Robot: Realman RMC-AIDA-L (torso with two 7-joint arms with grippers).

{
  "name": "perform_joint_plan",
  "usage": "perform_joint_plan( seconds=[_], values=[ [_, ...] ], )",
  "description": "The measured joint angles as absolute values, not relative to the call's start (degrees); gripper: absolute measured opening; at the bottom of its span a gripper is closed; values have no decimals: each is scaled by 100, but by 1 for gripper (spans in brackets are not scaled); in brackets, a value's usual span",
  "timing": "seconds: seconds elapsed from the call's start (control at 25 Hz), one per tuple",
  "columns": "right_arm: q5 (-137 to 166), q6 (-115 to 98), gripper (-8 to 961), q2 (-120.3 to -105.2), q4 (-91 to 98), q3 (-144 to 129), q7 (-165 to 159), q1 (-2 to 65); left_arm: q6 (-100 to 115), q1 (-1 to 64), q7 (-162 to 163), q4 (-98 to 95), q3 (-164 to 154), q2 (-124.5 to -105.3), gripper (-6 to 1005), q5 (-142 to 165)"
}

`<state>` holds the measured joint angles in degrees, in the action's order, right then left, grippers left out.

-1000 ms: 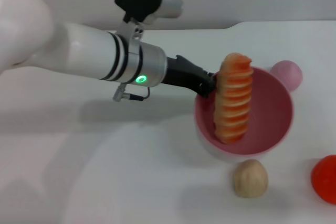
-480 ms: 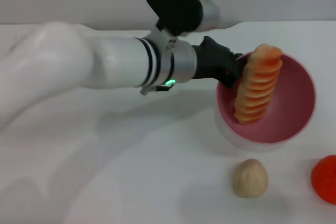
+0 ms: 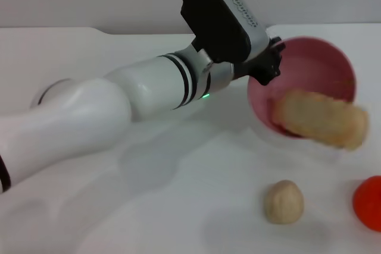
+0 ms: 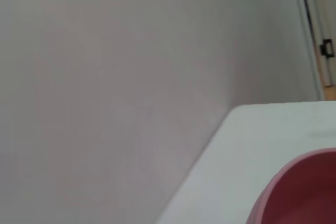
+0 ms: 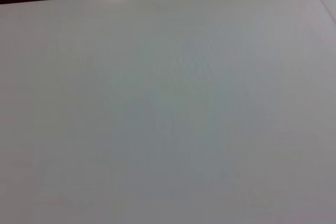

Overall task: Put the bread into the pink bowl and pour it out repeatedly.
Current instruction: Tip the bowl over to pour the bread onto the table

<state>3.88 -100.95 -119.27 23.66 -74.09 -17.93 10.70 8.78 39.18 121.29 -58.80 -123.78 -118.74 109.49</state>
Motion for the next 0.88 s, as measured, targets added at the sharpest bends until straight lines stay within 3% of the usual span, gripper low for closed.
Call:
perform_joint_plan(
  seconds=[0.88],
  values=[
    [415, -10103, 608, -11920, 2364, -7522, -1819, 1186, -2072, 4072, 11822, -5305, -13623, -11899, 49, 11208]
  ],
)
